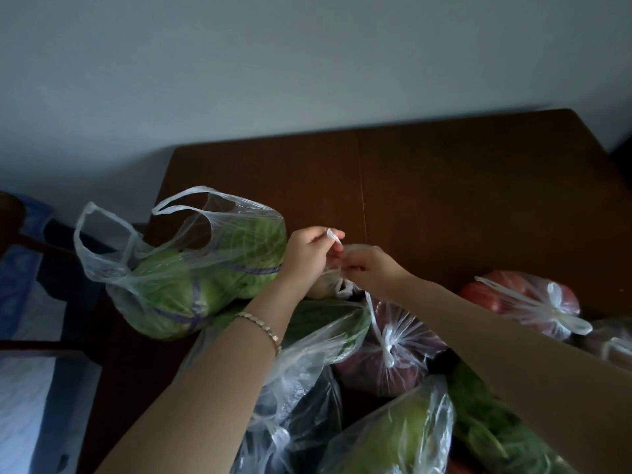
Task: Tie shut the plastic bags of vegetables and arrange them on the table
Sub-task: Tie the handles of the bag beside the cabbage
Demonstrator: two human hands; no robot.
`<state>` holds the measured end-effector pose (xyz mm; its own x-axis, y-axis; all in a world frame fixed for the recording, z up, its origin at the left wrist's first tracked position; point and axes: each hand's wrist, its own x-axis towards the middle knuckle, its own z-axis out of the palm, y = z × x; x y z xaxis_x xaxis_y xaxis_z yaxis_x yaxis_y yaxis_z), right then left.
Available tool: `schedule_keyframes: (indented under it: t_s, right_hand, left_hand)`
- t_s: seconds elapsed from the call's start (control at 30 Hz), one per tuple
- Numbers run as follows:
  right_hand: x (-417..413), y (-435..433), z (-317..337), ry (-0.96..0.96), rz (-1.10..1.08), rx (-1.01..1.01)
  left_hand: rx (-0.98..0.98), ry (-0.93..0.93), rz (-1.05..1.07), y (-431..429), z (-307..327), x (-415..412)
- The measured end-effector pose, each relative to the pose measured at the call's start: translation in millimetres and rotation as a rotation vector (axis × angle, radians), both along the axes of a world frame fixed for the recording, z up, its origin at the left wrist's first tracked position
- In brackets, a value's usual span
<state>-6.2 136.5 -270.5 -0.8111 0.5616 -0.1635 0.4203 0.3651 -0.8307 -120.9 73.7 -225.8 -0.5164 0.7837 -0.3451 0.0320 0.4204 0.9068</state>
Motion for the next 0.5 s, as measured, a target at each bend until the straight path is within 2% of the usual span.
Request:
schedule_keyframes:
  t_s: [0.1,0.13,0.23,0.33,0.4,0.5]
  right_hand:
    - [-1,-3,-1,0.024,-0.062,-0.099]
    - [-1,-4,0,0.014,-0.095,-0.134]
    - [-2,-6,2,0.044,-0.204,-0.283]
    - [0,-6,7,0.084,-0.297,-0.445]
    - [5,-5,10,0.062,-0.367,-0.501]
    - [8,-4,12,0.067,-0.438,-0.534]
  left_hand:
    - [-0.03,-0.08,0.041,3,-1,0]
    - [-0.05,-0.024,0.014,2,-3,-1]
    - [-0.127,0.311,-0.178,-7,-12,-1]
    - [-0.039,0.498,-0.245,-18,-19,1]
    - [0.031,0.503,-0.208,-22,-20,1]
    - [0.024,0.466,-0.209,-26,-21,5]
